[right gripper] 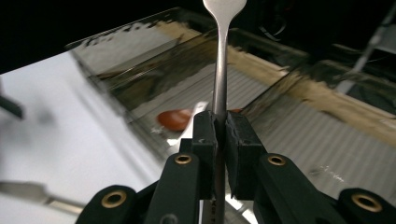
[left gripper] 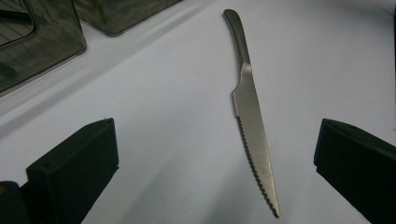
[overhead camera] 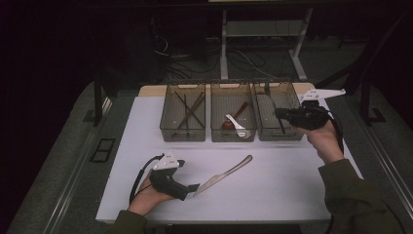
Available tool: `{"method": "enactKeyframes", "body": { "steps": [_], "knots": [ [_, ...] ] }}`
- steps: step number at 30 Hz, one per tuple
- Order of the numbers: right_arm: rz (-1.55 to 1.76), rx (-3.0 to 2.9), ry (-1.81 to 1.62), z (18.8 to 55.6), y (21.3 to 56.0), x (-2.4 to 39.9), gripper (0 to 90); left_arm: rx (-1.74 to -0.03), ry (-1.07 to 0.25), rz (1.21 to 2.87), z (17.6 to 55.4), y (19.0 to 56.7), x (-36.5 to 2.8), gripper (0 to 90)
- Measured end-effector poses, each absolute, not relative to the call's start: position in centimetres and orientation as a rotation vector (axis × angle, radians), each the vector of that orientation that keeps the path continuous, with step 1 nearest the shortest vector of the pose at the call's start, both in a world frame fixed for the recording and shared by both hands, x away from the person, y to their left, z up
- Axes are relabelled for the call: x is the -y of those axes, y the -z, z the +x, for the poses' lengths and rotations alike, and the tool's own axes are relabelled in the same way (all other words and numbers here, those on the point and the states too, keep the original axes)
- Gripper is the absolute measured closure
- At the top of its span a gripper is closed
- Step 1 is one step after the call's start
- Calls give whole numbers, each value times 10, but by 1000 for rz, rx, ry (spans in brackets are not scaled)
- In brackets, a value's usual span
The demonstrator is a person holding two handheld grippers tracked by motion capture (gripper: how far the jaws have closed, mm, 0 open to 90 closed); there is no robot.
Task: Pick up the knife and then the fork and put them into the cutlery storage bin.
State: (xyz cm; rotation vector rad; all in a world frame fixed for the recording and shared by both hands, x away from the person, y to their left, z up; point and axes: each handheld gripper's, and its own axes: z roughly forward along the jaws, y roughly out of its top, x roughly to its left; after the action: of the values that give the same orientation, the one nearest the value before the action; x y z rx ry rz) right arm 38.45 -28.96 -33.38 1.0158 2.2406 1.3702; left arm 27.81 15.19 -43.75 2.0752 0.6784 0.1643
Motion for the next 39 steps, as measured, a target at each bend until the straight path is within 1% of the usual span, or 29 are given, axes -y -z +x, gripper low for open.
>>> {"method": "enactKeyframes", "body": {
  "steps": [4, 11, 21, 34, 36, 38, 39],
  "knots": [
    [1060, -2188, -1358, 398, 330, 299, 825, -679, -162, 2074, 278, 438, -152, 0],
    [1141, -2103, -1342, 420, 333, 316, 825, -678, -159, 2075, 278, 438, -152, 0],
    [1249, -2127, -1212, 440, 357, 332, 825, -668, -160, 2084, 278, 438, -151, 0],
    [1323, -2333, -912, 451, 383, 329, 820, -658, -153, 2090, 277, 438, -150, 0],
    [1338, -2356, -889, 452, 386, 329, 810, -658, -153, 2091, 277, 438, -150, 0],
    [1343, -2345, -883, 451, 386, 329, 730, -656, -151, 2092, 277, 438, -150, 0],
    [1347, -2332, -882, 451, 385, 329, 707, -655, -150, 2091, 277, 438, -150, 0]
  ]
}}
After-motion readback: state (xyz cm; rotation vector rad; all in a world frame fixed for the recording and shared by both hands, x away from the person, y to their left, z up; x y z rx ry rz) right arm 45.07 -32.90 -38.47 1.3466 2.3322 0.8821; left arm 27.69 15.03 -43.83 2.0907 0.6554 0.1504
